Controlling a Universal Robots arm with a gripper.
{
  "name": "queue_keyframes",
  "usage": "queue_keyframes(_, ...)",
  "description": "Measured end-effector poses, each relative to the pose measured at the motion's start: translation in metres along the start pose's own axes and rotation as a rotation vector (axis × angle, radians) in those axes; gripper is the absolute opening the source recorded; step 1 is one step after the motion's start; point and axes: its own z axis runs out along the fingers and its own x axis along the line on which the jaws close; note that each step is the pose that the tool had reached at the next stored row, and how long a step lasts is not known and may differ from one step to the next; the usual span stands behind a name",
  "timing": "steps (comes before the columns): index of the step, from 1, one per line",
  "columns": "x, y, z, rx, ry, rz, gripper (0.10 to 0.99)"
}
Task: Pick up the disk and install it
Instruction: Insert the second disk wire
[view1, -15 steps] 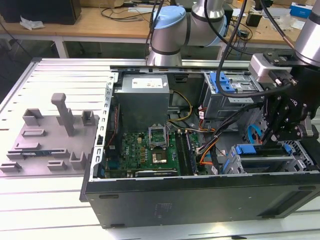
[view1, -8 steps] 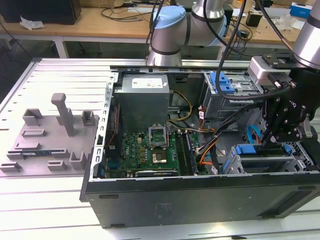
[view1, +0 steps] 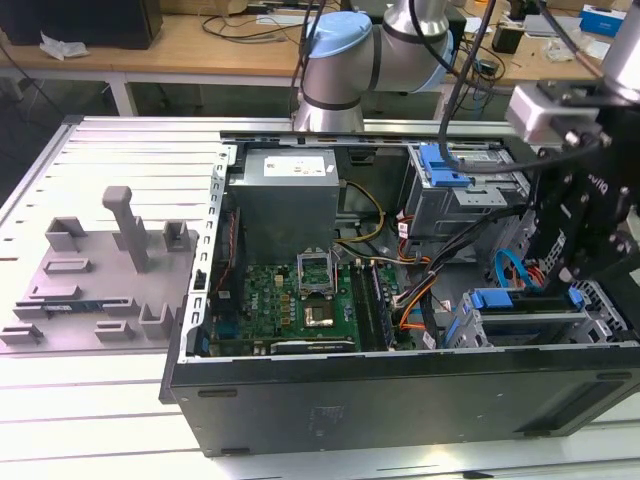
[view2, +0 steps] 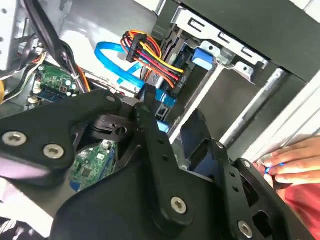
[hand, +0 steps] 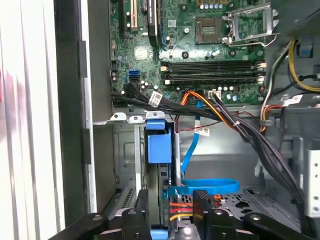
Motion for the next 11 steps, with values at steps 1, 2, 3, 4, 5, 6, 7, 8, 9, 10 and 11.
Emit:
queue_keyframes(1,-0.0016,0.0,-0.0043,0.0,0.0015,0.0,0.478)
queue_keyframes(2,-0.0036,0.0,-0.0085,0.0,0.0039,0.0,0.478)
queue_keyframes(3,-0.0051,0.0,-0.0104,0.0,0.0058,0.0,0.463)
queue_keyframes(4,-0.0065,0.0,-0.0113,0.0,0.0087,0.0,0.396)
queue_keyframes(5,-0.0066,0.0,-0.0112,0.0,0.0092,0.0,0.329)
queue_keyframes(6,-0.0066,0.0,-0.0112,0.0,0.0101,0.0,0.275)
queue_keyframes(7,-0.0066,0.0,-0.0112,0.0,0.0106,0.0,0.212)
queue_keyframes(8,-0.0066,0.0,-0.0113,0.0,0.0116,0.0,0.153)
queue_keyframes(9,-0.0066,0.0,-0.0112,0.0,0.0124,0.0,0.106)
queue_keyframes(10,-0.0067,0.0,-0.0113,0.0,0.0135,0.0,0.106)
queue_keyframes(11,-0.0067,0.0,-0.0112,0.0,0.0143,0.0,0.106)
